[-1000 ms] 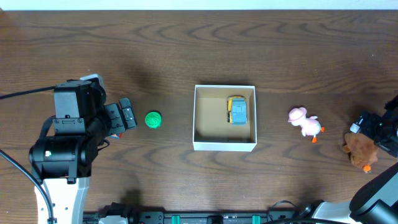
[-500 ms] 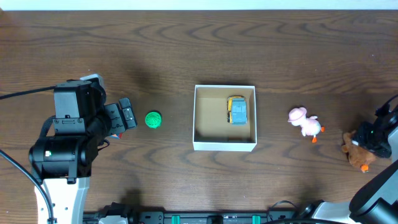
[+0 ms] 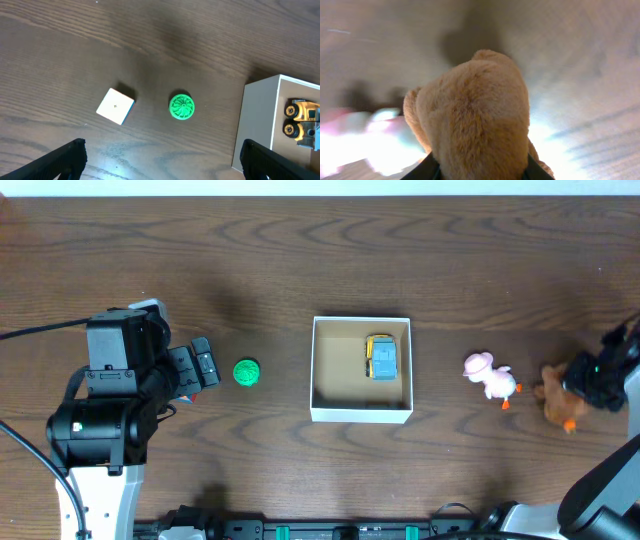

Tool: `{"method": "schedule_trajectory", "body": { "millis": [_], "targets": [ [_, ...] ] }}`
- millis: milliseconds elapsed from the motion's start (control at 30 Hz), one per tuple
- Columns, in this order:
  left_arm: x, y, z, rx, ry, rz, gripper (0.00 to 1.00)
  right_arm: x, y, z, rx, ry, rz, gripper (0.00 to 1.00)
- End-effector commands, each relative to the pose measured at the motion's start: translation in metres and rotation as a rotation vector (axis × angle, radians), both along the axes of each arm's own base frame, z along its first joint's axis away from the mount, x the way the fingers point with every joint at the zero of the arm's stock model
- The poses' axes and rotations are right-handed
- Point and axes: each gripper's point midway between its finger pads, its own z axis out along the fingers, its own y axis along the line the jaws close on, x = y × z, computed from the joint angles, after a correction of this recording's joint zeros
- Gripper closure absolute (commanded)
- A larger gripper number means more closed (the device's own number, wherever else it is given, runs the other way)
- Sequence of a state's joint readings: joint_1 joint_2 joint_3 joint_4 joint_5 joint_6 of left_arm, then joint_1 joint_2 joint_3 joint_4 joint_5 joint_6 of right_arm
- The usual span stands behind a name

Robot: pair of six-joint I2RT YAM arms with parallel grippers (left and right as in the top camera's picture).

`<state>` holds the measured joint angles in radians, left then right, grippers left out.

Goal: Pack container
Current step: 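Grasp the brown plush bear and place it into the box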

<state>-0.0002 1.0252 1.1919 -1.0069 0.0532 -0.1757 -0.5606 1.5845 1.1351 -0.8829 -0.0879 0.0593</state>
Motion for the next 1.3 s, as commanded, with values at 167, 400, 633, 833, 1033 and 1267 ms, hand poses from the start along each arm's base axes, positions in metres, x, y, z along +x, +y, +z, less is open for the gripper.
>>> {"method": "schedule_trajectory", "body": {
  "millis": [167,400,633,833,1033,1267],
  "targets": [
    [0.002,0.001,0.008,0.008,-0.019,-0.011,0.02,0.06,0.119,0.126,-0.009,-0.286,0.312,0.99],
    [0.002,0.001,0.008,0.008,-0.019,-0.011,0.02,0.068,0.256,0.173,0.043,-0.457,0.526,0.99],
    [0.001,0.001,0.008,0.008,-0.019,-0.011,0.02,0.054,0.348,0.153,0.015,-0.442,0.589,0.99],
    [0.001,0.001,0.007,0.008,-0.018,-0.011,0.02,0.049,0.381,0.092,0.062,-0.269,0.481,0.99],
    [0.001,0.001,0.007,0.008,-0.018,-0.011,0.02,0.056,0.392,0.042,0.068,-0.158,0.435,0.99],
    [0.001,0.001,0.007,0.008,-0.018,-0.011,0.02,0.065,0.399,-0.002,0.038,-0.093,0.436,0.99]
  ]
}}
